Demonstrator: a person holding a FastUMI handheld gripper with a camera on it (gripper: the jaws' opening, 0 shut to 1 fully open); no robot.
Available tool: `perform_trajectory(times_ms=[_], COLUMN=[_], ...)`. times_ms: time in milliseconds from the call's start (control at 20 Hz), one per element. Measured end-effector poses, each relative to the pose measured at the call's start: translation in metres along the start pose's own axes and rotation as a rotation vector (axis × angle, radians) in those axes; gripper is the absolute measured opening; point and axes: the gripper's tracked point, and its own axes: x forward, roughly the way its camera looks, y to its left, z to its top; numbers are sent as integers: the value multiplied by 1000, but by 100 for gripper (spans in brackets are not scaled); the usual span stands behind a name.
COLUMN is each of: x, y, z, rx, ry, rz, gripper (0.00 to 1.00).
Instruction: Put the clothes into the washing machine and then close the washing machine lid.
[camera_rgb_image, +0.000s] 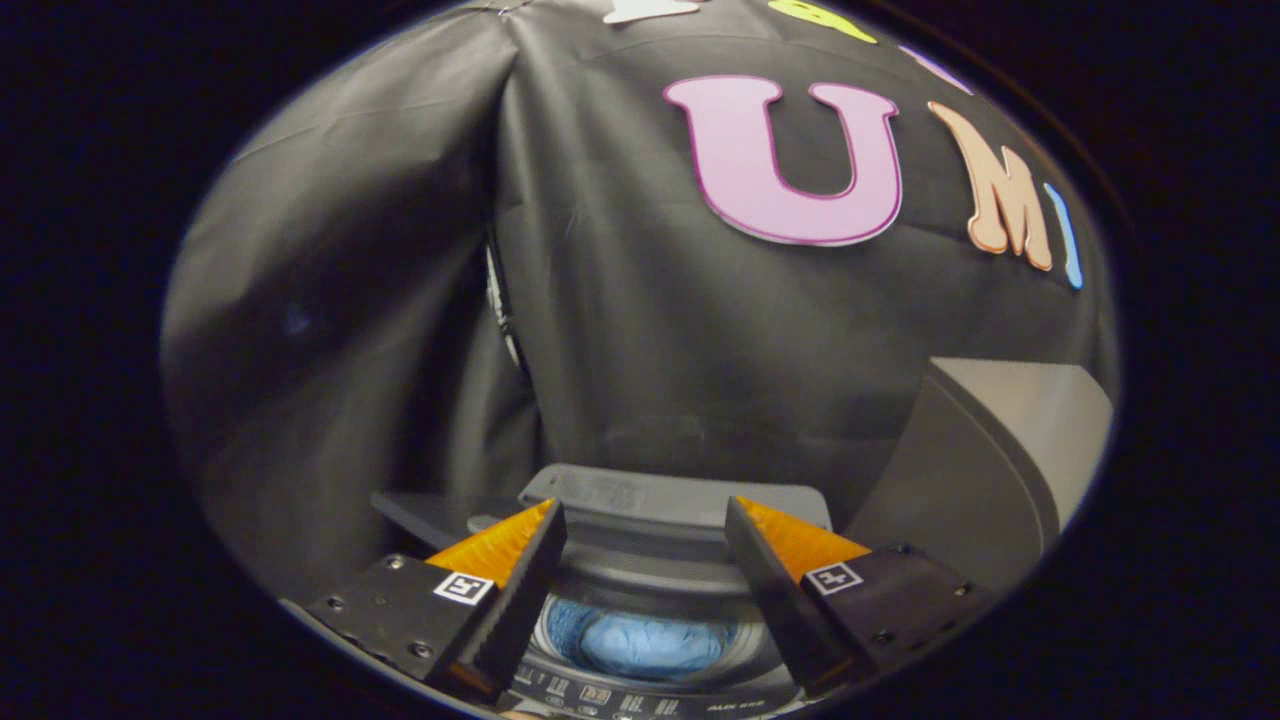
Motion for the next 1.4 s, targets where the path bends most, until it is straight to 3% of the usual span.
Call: perform_trajectory(times_ms=[300, 700, 1000, 1400], x=[-13, -107, -176, -250], y=[-8, -44, -100, -139], z=[24, 45, 42, 16], rx=[59, 110, 55, 25], ry=[-76, -249, -399, -571], rz=[80, 123, 34, -11], gripper=[97, 97, 97, 97])
